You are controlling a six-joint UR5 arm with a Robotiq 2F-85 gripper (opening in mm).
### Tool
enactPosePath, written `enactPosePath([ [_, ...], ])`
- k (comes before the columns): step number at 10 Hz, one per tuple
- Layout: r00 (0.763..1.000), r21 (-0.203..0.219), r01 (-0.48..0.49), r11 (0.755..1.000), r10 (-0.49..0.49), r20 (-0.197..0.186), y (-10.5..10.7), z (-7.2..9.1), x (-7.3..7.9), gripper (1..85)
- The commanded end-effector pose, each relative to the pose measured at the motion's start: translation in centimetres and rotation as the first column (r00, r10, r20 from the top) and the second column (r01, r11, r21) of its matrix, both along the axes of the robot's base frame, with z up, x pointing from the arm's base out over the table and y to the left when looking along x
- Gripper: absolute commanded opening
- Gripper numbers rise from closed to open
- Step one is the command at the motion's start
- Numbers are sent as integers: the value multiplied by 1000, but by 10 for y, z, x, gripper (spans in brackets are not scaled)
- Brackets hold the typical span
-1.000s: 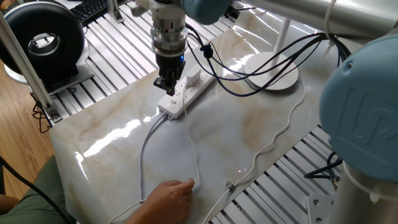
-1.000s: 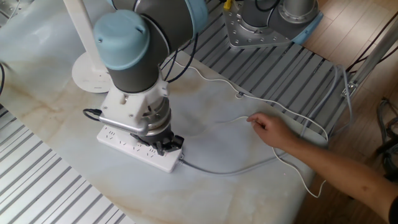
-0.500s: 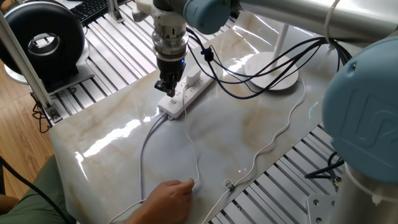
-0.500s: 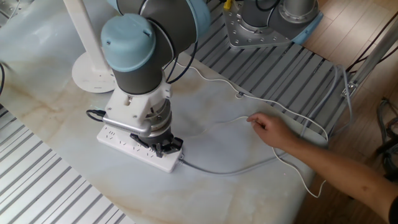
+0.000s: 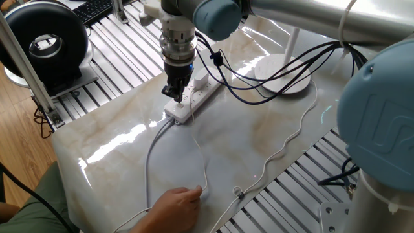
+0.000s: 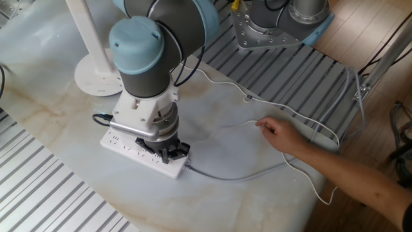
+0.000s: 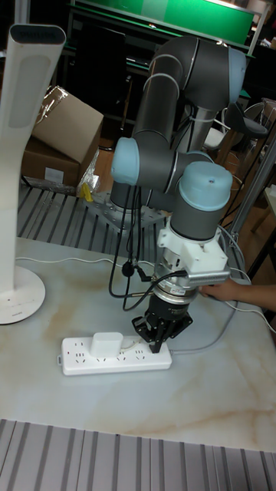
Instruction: Plug in the power cord of the desk lamp, turn on the socket, and light up the desk lamp
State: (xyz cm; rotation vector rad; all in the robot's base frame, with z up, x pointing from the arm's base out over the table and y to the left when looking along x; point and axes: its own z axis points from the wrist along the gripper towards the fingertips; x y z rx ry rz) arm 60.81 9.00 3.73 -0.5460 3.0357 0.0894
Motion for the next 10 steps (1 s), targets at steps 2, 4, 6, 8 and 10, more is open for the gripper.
enactPosePath([
  [2,1000,15,-18,1000,18,-4,2,-3,-6,10],
  [4,1000,14,-21,1000,21,-5,2,-4,-7,10],
  [6,1000,12,-21,1000,21,-2,3,-6,-8,10],
  [8,1000,12,-23,1000,23,1,3,-9,-7,10],
  [10,1000,12,-24,1000,24,3,3,-10,-6,10],
])
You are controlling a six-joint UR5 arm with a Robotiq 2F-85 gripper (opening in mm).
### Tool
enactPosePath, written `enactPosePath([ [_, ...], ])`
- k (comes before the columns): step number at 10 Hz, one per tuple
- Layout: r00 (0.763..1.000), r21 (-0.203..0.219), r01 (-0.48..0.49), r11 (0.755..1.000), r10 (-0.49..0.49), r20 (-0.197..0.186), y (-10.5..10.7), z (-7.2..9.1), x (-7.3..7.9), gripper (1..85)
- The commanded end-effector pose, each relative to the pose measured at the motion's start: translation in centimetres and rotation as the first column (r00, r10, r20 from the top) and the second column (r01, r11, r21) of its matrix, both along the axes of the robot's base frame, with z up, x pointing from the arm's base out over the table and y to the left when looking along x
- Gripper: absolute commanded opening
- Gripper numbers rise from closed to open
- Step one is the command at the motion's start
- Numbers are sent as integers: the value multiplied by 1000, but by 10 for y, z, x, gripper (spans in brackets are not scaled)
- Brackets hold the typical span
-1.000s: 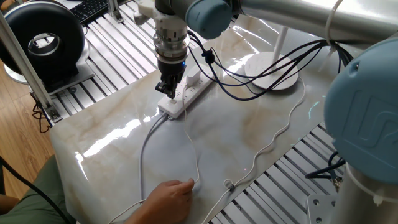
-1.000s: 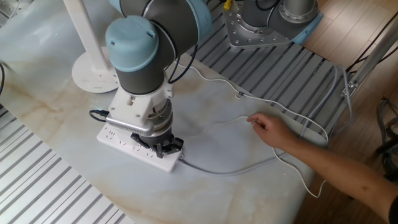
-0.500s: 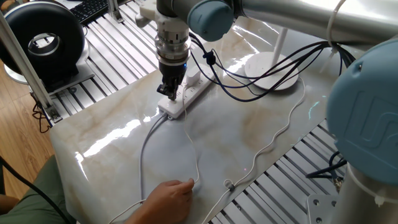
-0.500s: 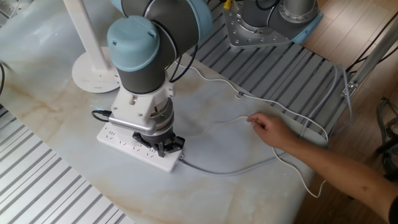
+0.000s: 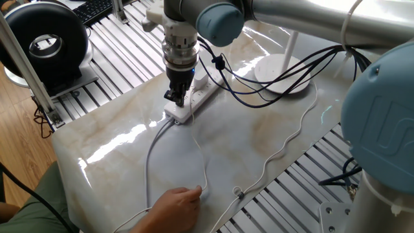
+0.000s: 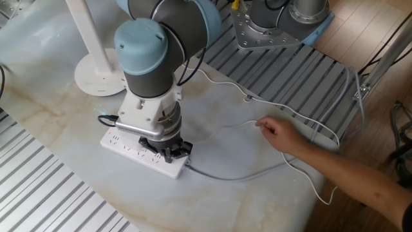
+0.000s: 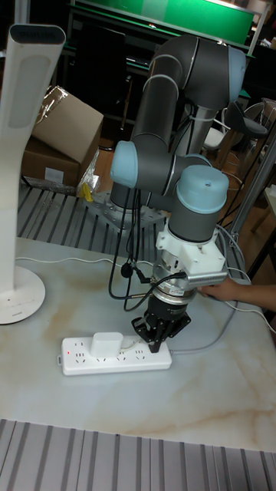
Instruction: Plug in the power cord of the desk lamp, turn on the socket, and light up the desk lamp
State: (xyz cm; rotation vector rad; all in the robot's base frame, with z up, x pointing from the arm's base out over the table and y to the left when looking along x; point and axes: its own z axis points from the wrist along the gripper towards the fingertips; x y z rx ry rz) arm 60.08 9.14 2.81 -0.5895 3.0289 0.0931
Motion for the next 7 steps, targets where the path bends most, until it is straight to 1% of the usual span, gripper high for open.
enactPosePath([
  [1,1000,10,3,1000,-3,3,1,-1,1,10],
  [2,1000,10,1,1000,-1,2,1,-1,1,10],
  [3,1000,-4,-8,1000,8,-7,-3,1,-2,10],
  [4,1000,-7,-15,1000,15,-22,-6,6,-5,10],
  [5,999,-8,-19,1000,19,-29,-8,9,-8,10],
  [7,999,-4,-22,1000,22,-32,-7,10,-8,10],
])
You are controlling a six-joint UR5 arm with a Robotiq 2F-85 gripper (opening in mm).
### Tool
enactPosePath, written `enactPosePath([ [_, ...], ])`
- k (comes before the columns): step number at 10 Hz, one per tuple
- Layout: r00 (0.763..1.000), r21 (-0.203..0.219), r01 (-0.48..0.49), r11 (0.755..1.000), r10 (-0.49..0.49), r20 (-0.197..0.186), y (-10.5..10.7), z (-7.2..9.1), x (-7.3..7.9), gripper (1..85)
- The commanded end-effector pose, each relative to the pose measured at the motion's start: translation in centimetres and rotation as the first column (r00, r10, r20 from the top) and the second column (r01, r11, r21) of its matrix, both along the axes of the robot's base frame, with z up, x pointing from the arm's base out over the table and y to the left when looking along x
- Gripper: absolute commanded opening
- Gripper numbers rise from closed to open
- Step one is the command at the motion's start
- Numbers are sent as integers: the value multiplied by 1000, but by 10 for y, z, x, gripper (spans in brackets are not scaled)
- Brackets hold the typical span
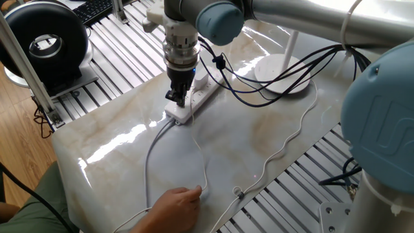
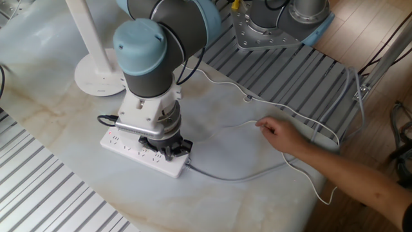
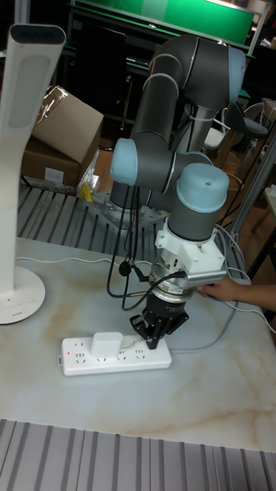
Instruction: Plug in the power cord of the desk lamp, turn on the socket, and light up the desk lamp
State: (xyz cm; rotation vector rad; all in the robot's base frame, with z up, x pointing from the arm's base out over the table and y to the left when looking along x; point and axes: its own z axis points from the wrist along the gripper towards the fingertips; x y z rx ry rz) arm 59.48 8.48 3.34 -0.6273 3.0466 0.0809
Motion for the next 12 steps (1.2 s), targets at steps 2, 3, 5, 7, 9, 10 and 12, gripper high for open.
enactPosePath([
  [2,1000,1,6,1000,-6,-21,1,10,-2,10],
  [3,1000,12,16,1000,-16,-25,6,15,-1,10],
  [5,999,13,13,1000,-12,-40,7,33,2,10],
  [7,999,-31,-15,999,14,-42,-10,53,6,10],
  [9,998,-121,-30,992,22,-60,-27,84,5,10],
  [10,997,-154,-51,987,41,-67,-37,98,7,10],
  [12,996,-215,-78,973,66,-62,-57,112,12,10],
])
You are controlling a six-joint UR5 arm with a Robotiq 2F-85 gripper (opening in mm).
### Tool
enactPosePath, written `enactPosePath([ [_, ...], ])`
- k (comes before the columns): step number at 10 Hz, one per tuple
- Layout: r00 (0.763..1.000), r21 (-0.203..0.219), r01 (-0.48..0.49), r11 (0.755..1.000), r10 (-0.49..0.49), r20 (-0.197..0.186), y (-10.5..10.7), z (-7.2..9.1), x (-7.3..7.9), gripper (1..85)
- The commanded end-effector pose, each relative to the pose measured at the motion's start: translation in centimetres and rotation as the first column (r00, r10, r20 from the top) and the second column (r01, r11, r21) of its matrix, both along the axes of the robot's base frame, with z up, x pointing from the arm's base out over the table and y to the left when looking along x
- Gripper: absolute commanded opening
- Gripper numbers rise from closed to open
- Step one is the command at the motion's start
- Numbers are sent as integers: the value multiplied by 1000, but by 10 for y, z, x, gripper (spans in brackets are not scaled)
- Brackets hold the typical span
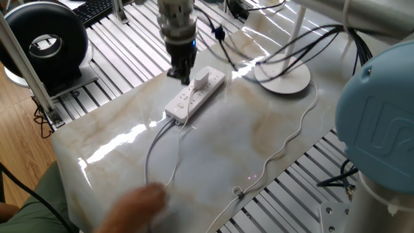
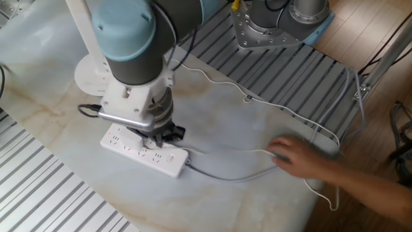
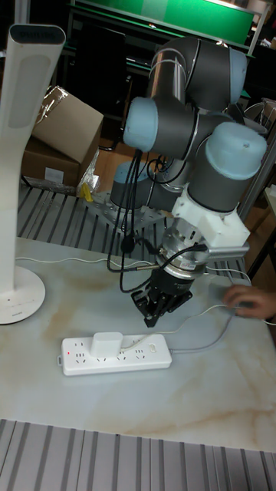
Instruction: Plug in the power cord of the desk lamp, turn on the socket, and light up the desk lamp
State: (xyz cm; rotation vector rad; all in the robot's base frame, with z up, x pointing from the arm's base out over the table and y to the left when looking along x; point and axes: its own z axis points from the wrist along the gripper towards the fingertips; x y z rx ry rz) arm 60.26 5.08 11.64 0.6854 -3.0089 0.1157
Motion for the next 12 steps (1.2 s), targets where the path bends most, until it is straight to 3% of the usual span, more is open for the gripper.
enactPosePath([
  [1,998,-125,-55,991,56,1,-40,34,7,10],
  [3,996,-215,-85,973,82,-21,-70,46,6,10],
  [4,996,-243,-90,966,86,-23,-81,49,7,10],
  [5,996,-245,-93,965,92,-17,-87,50,9,10],
  [7,992,-304,-117,945,124,6,-114,53,18,10],
  [9,986,-350,-134,927,160,48,-141,47,31,10],
  [11,977,-413,-157,897,201,66,-172,33,40,10],
  [12,967,-463,-182,868,244,78,-191,27,46,10],
])
